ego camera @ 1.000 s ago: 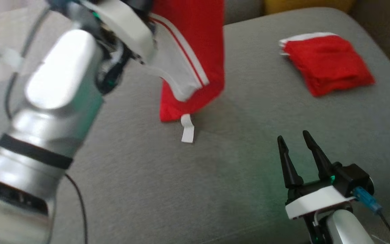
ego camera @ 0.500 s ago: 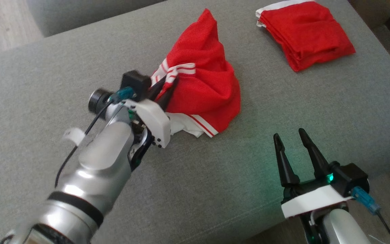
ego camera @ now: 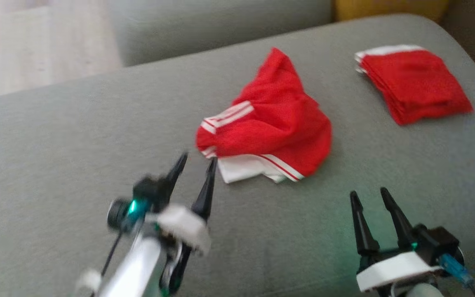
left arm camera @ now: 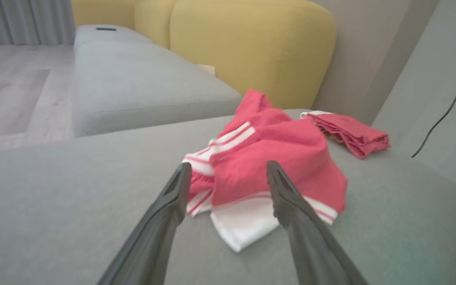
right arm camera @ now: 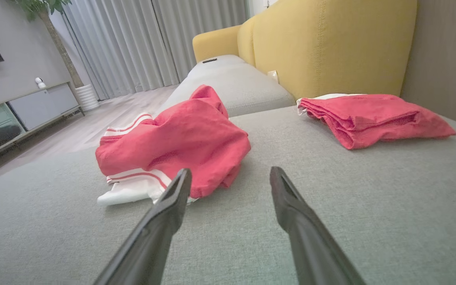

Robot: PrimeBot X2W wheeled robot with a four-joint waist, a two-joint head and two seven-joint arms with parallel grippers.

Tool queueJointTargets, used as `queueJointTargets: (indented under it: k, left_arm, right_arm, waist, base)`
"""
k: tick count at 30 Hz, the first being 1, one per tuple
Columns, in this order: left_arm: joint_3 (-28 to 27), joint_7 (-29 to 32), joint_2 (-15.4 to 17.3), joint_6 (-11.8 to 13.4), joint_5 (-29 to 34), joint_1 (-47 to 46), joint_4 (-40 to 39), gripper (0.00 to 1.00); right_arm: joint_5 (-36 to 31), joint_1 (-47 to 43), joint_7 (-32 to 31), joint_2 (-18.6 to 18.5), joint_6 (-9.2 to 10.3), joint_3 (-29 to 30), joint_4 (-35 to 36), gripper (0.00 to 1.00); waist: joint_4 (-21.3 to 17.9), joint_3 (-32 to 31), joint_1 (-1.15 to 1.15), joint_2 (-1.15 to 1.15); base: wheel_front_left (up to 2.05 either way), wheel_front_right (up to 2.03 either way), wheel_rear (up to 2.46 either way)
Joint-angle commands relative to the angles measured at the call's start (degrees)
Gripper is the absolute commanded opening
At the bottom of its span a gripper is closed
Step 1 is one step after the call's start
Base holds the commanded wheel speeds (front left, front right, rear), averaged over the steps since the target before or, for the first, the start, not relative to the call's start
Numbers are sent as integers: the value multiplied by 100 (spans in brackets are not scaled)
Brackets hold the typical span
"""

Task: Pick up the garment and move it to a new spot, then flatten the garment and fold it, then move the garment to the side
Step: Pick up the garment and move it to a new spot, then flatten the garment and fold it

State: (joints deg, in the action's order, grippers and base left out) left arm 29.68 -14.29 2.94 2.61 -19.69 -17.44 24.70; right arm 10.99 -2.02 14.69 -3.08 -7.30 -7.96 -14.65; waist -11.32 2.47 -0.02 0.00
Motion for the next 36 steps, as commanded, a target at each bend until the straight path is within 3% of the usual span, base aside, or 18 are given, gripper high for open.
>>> queueJointTargets:
  k: [1,11,16,22,36]
  left_arm:
    - [-313,-70,49,56,122,-49,-314,100]
    - [-1389,-71,70,254,867,1776,-1524,100]
    - [-1804,-71,39,102,1026,2470,-2225,100]
    - [-2047,-71,9,-12,1157,3002,-2545,100]
    - [-2157,-71,-5,-55,1274,3130,-2736,100]
  right_arm:
    - [-48,107,30,14,-19,-83,186,100]
    - [-37,-234,30,19,-19,96,236,100]
    - [-37,-445,30,19,-19,220,303,100]
    - [-126,-659,30,20,-19,268,377,100]
    - [-100,-773,30,20,-19,306,442,100]
  waist:
    - [512,-425,2,0]
    - [1322,-796,2,0]
    - [1573,-904,2,0]
    - [1651,-1008,2,0]
    - [1591,-1078,2,0]
  base:
    - [0,0,0]
    - [0,0,0]
    - [0,0,0]
    - [0,0,0]
    - [0,0,0]
